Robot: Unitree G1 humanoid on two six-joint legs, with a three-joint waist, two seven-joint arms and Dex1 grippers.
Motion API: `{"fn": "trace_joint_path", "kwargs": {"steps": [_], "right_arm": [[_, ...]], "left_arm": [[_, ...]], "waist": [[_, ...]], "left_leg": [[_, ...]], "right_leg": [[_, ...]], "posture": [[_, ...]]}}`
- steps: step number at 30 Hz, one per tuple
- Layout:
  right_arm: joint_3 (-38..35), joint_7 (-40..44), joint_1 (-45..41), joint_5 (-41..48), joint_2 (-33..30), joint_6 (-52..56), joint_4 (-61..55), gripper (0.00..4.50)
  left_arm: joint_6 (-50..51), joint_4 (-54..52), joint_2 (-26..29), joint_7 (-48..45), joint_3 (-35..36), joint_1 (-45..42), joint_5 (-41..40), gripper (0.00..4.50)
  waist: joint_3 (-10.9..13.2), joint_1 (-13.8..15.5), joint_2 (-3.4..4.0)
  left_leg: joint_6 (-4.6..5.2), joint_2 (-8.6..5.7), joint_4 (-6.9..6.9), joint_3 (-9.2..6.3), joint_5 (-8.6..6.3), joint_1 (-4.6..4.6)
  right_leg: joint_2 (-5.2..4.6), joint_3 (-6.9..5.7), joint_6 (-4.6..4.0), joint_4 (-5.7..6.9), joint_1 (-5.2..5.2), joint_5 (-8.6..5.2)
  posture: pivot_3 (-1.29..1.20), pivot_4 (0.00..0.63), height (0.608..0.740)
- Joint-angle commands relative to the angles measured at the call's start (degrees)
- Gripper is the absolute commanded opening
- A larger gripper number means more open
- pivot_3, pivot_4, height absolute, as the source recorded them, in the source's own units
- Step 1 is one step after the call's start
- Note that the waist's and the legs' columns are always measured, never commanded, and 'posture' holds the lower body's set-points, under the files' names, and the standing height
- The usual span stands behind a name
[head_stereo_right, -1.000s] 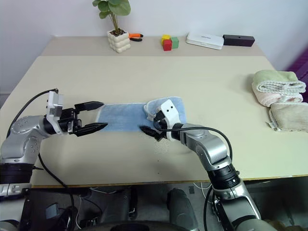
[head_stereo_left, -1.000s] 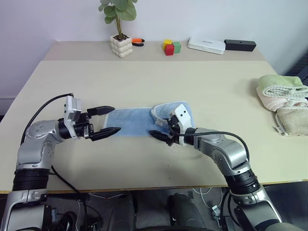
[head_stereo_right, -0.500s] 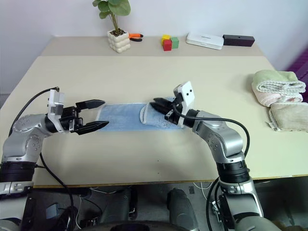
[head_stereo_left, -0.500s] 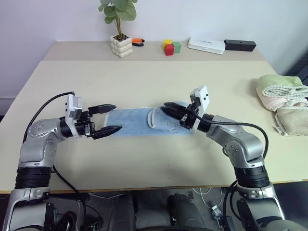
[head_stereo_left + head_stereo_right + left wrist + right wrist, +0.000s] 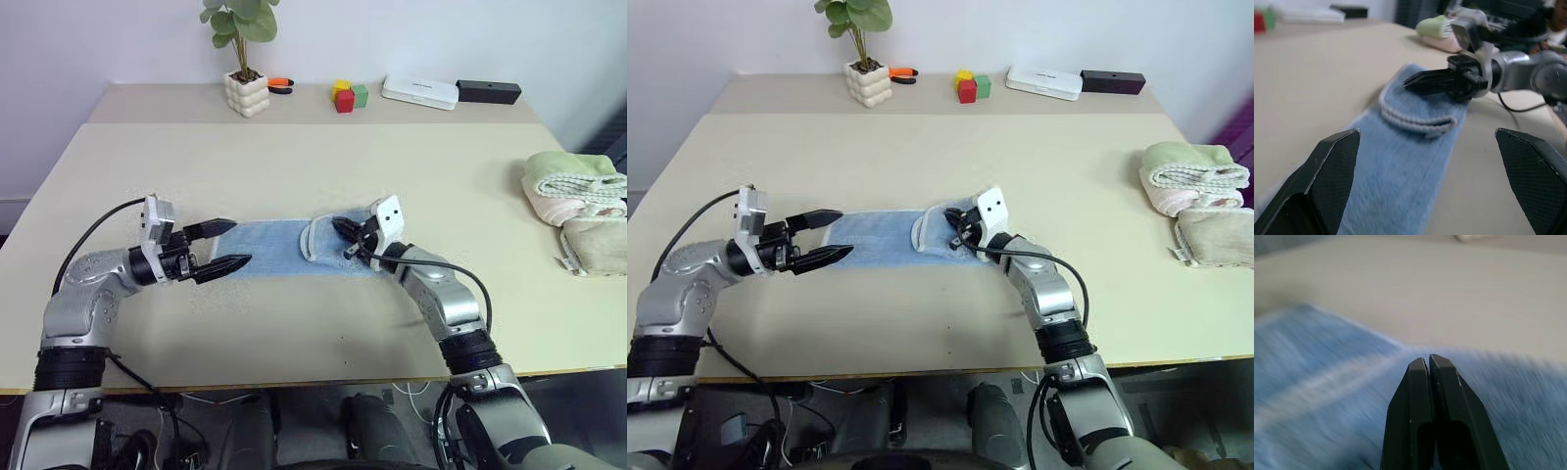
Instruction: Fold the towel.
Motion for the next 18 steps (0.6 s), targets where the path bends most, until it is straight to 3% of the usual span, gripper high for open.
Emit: {"fn": "trace_joint_path", "kwargs": {"steps": [1,4,10,13,18], "right_arm": [[2.09,-3.23,0.02,-6.9,-0.09,-8.81,5.41,0.08],[4.27,-2.8,0.24,-10.22,-0.05,-13.42,7.54,0.08],[5.91,1.76,1.31,-9.37,1.08,-16.47,3.51,0.08],[6.72,5.41,1.68,-8.92,0.36,-18.3,0.63,1.25],[5.05,4.31,0.01,-10.12,-0.67,-18.82,0.67,3.77]], "left_arm": [[7.9,-6.46,-0.55,5.82,2.8,2.11,-5.25,4.5],[14.5,-8.45,-1.22,11.25,4.86,2.73,-8.88,4.5],[30.79,-14.09,-4.92,25.0,12.29,4.36,-24.25,4.5],[37.57,-16.06,-7.99,34.39,16.01,6.46,-34.36,4.5],[40.82,-19.37,-9.96,44.82,18.22,11.26,-44.28,4.5]], "waist": [[0.0,-0.08,0.0],[-0.01,-0.18,-0.01],[-0.01,-0.23,-0.02],[-0.01,-0.29,-0.02],[-0.01,-0.13,-0.02]], "left_leg": [[0.0,0.01,0.0,0.0,0.0,0.0],[0.0,0.01,-0.01,-0.02,0.0,0.04],[-0.01,0.01,-0.01,-0.06,0.0,0.13],[-0.01,0.02,-0.02,-0.08,0.0,0.14],[-0.03,0.02,-0.02,-0.1,0.0,0.15]], "right_leg": [[0.0,0.0,0.0,0.0,0.0,0.0],[0.0,0.0,0.0,0.01,0.02,0.0],[0.0,0.0,0.0,0.03,0.1,0.0],[-0.01,0.0,0.01,0.03,0.12,0.0],[-0.04,0.0,0.0,0.04,0.12,0.0]], "posture": [[0.0,0.15,0.735],[0.0,0.15,0.735],[0.0,0.15,0.735],[0.0,0.15,0.735],[0.0,0.15,0.735]]}}
